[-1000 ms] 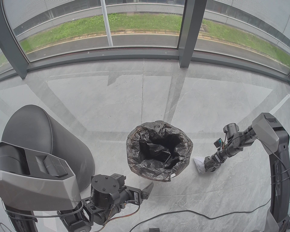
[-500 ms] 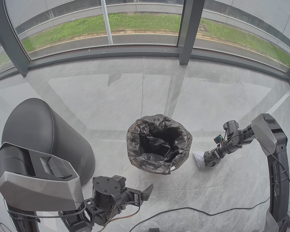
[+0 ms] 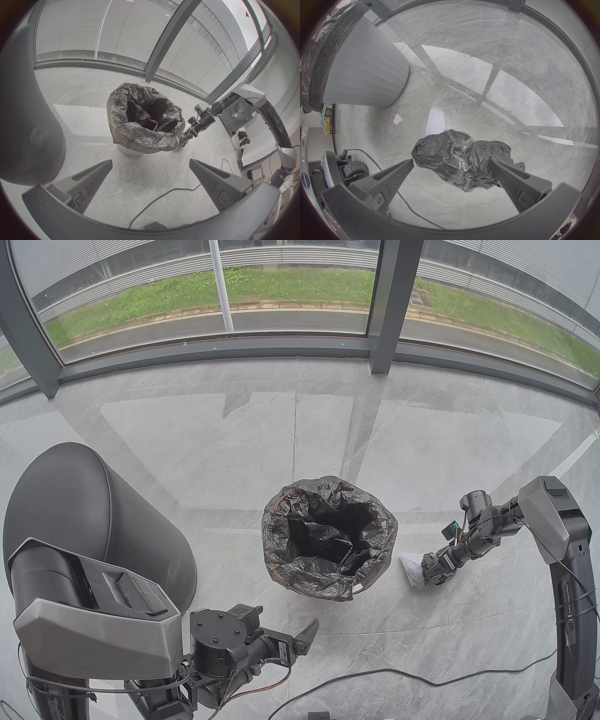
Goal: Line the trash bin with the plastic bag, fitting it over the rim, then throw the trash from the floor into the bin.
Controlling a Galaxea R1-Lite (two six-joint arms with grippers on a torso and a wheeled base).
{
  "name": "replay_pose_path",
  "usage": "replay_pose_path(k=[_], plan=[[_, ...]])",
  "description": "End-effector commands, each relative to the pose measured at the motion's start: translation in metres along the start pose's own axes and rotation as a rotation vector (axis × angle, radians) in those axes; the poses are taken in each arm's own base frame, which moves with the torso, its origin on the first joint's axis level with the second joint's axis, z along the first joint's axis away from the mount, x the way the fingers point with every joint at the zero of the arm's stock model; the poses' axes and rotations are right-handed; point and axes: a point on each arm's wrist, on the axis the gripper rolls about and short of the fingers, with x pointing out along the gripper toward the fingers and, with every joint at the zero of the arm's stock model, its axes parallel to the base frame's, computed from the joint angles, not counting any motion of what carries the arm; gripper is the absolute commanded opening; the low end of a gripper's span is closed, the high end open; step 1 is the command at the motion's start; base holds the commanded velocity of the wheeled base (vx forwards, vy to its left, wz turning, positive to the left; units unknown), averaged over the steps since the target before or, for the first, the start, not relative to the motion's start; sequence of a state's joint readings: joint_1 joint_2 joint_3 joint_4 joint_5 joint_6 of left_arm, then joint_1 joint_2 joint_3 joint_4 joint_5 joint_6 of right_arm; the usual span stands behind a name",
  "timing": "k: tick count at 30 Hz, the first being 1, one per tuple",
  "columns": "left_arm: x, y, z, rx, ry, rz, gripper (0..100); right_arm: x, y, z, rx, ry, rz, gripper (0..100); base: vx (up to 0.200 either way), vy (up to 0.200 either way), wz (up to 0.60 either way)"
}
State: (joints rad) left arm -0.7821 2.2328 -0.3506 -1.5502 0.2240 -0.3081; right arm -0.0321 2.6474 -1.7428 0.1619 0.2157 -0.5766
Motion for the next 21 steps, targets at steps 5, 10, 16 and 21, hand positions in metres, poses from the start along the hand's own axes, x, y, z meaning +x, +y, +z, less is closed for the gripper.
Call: replay_pose_path(k=[5, 10, 16, 21], plan=[[0.0, 0.0, -0.002, -0.001, 0.007, 0.0, 100, 0.008, -0.005, 0.003, 0.0, -0.001, -0.005, 100, 0.0, 0.0, 0.0], [0.0, 0.0, -0.002, -0.001, 0.007, 0.0, 100, 0.02, -0.008, 0.002, 0.001, 0.03, -0.02, 100, 0.0, 0.0, 0.0], [0.0, 0.0, -0.002, -0.002, 0.009, -0.002, 100, 0.027, -0.005, 0.0, 0.0, 0.045, -0.013, 0, 0.0, 0.0, 0.0], [0.001, 0.0, -0.003, -0.004, 0.01, 0.0, 100, 0.027, -0.006, 0.001, 0.001, 0.045, -0.015, 0, 0.0, 0.0, 0.0]])
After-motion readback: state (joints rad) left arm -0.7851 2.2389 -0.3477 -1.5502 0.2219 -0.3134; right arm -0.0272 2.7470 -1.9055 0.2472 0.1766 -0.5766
